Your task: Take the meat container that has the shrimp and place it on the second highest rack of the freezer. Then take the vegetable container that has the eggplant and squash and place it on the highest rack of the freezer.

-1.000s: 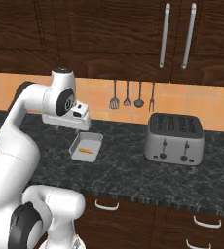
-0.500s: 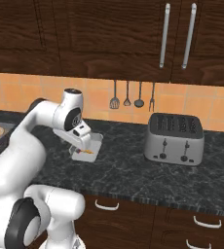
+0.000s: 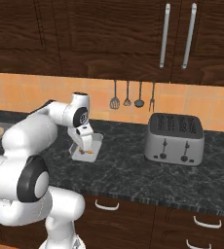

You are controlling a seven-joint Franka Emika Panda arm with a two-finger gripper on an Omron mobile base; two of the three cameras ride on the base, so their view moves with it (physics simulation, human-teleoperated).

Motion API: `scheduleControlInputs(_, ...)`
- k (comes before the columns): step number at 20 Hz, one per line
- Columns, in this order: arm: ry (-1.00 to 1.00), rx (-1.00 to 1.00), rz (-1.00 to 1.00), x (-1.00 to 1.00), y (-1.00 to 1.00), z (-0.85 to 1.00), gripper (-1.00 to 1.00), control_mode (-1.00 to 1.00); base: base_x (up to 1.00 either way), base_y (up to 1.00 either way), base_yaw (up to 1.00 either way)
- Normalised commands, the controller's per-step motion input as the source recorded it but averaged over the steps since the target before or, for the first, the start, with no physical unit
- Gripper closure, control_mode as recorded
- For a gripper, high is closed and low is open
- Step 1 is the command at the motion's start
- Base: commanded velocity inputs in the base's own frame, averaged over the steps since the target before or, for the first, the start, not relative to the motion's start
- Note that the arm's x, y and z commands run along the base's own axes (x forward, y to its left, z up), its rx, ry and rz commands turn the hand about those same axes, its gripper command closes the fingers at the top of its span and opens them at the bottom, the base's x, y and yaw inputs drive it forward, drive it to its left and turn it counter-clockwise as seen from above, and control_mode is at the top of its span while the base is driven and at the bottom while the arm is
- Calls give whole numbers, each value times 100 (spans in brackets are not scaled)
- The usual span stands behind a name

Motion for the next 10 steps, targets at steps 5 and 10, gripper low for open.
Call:
scheduleControlInputs(5,-2,0,-3,7,-6,-56,-100,-100,0,0,0)
scheduleControlInputs(10,-1,0,-9,21,0,-44,-100,-100,0,0,0)
